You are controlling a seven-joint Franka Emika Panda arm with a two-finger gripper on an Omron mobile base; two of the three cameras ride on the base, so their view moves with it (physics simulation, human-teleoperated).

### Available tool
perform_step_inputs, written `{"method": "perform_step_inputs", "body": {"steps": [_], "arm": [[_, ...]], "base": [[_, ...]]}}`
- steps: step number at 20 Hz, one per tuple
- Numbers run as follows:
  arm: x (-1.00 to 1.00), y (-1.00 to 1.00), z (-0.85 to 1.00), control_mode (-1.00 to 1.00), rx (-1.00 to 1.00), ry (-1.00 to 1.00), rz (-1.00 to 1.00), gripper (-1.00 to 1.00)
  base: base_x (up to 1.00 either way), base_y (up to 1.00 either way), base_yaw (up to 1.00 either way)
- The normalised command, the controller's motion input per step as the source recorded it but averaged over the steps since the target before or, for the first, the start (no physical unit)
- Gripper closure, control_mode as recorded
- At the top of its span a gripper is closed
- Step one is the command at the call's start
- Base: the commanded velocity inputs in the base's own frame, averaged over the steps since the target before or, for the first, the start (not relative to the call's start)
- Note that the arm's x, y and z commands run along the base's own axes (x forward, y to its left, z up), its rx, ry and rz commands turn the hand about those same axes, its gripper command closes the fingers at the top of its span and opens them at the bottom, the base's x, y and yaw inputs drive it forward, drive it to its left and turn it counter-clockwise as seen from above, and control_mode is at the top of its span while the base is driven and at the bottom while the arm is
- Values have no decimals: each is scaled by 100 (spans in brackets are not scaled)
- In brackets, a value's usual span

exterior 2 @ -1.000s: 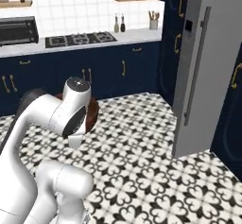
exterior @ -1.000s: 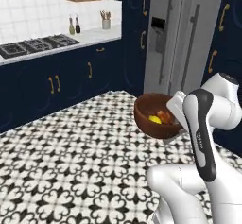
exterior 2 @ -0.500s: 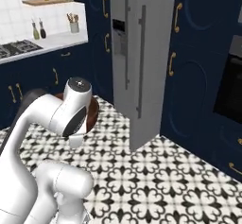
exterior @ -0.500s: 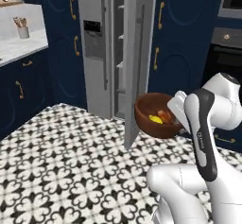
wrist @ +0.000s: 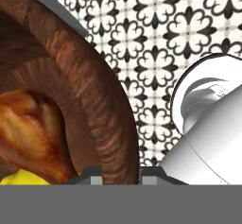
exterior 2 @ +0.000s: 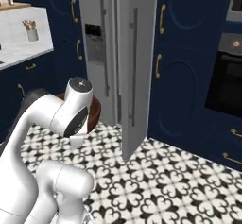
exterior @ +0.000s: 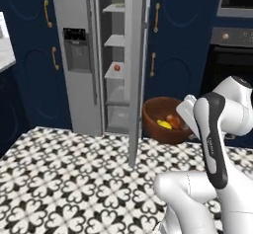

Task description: Pick the chicken drumstick and lemon from their plates and place them in the bowl. Then put the bowl in the fridge.

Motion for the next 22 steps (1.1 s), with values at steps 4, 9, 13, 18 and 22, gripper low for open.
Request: {"method": "perform_step_inputs", "body": {"steps": [4, 9, 13, 18, 22], "arm": [[0, 0, 0, 100, 0, 0, 0, 100], [0, 0, 0, 100, 0, 0, 0, 100], [0, 0, 0, 100, 0, 0, 0, 100], [0, 0, 0, 100, 0, 0, 0, 100], [0, 0, 0, 100, 0, 0, 0, 100]], "base": [[56, 100, -46], [55, 100, -47], [56, 100, -46], [71, 100, -38], [78, 99, -8]]}}
